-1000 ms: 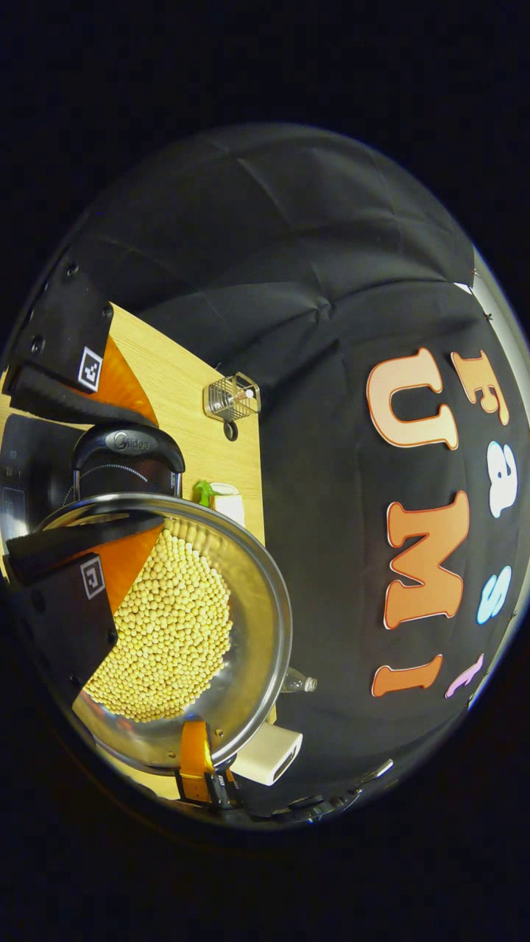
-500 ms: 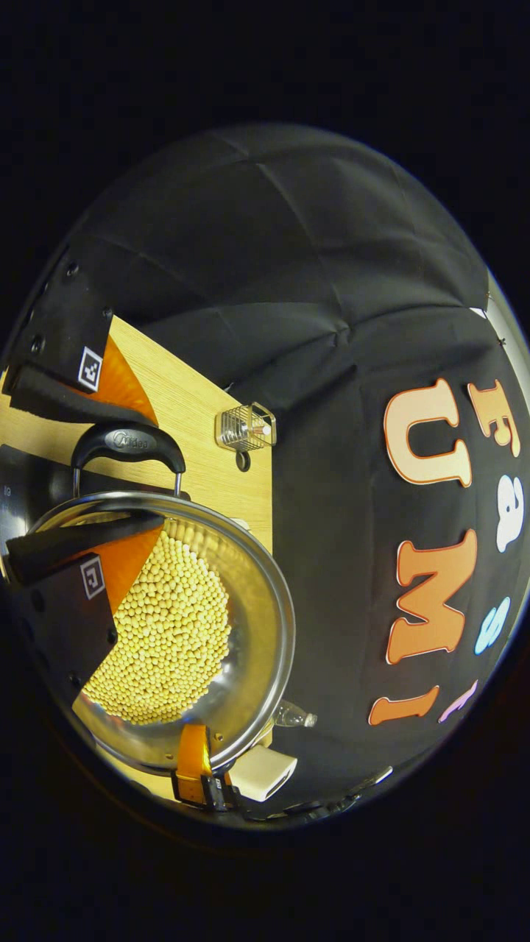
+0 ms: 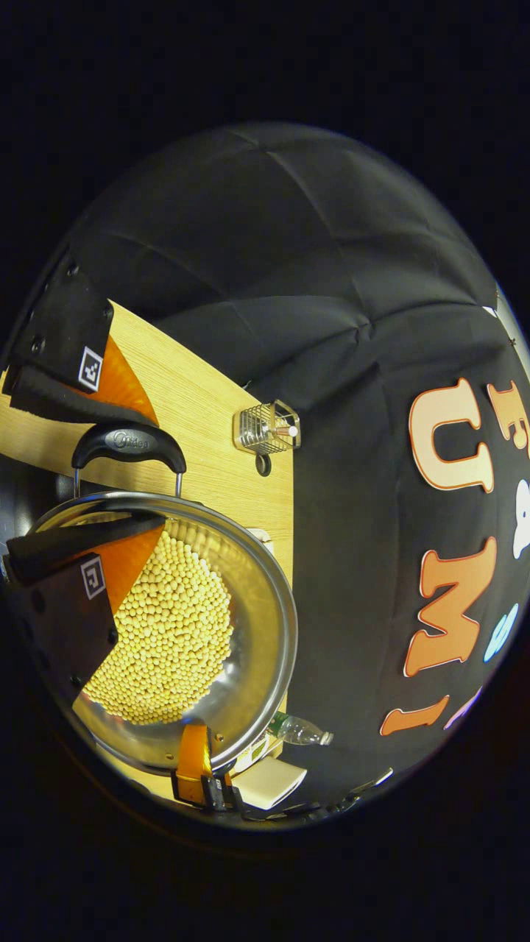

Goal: First push the handle of the pot to place it horizontally, then grasp the pot with both hands and set it on the induction cooktop.

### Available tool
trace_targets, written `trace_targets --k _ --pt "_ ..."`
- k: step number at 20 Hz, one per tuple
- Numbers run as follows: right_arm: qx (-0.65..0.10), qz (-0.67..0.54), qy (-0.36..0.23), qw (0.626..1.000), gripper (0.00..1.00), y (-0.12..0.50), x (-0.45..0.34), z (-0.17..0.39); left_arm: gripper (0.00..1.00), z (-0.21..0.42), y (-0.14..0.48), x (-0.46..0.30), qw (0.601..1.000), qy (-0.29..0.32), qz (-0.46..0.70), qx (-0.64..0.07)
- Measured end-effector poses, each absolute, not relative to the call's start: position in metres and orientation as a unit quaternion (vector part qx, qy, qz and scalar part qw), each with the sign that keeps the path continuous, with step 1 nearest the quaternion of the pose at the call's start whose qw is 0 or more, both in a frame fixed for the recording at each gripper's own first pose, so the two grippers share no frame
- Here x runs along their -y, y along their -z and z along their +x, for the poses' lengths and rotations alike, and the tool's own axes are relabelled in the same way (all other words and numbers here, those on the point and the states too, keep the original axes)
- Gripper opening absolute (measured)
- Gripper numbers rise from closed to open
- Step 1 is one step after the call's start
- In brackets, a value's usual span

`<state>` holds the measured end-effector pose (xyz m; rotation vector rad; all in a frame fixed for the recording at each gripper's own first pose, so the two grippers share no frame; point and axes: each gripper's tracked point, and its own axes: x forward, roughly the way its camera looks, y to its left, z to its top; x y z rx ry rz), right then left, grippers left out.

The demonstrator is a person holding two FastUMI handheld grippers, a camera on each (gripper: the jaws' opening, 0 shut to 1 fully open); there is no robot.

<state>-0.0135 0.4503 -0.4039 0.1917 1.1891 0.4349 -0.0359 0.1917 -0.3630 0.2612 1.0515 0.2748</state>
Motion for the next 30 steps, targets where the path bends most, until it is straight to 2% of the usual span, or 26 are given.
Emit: trace_targets --k 5,6,7,10,13,15,16,23,24,30 --pt "-0.57 0.09 -0.203 0.791 0.59 0.42 -0.455 -0.015 0.67 -0.021 0.395 -0.191 0.835 -0.132 0.123 -0.52" --pt "-0.571 0.093 -0.204 0.79 0.55 0.421 -0.455 -0.014 0.65 -0.018 0.4 -0.191 0.834 -0.132 0.123 -0.522" --pt "-0.574 0.097 -0.201 0.788 0.59 0.424 -0.457 -0.013 0.67 -0.013 0.405 -0.191 0.832 -0.131 0.123 -0.525" --pt "-0.575 0.088 -0.199 0.788 0.6 0.432 -0.457 -0.011 0.65 -0.006 0.418 -0.188 0.827 -0.126 0.121 -0.535" --pt "-0.557 0.068 -0.21 0.801 0.68 0.426 -0.457 -0.009 0.74 0.003 0.426 -0.199 0.825 -0.128 0.121 -0.537" --pt "-0.521 0.068 -0.219 0.822 0.76 0.407 -0.455 0.005 0.77 0.0 0.414 -0.198 0.833 -0.132 0.131 -0.521" --pt "-0.501 0.07 -0.222 0.834 0.81 0.395 -0.452 0.012 0.75 0.005 0.403 -0.199 0.842 -0.138 0.137 -0.504" --pt "-0.339 0.088 -0.223 0.91 0.9 0.282 -0.405 0.043 0.9 0.065 0.279 -0.172 0.933 -0.152 0.153 -0.287" --pt "-0.317 0.09 -0.216 0.919 0.93 0.265 -0.393 0.047 0.93 0.072 0.265 -0.166 0.941 -0.149 0.154 -0.26" --pt "-0.213 0.103 -0.193 0.952 0.94 0.167 -0.315 0.043 0.93 0.1 0.17 -0.102 0.971 -0.11 0.145 -0.153"
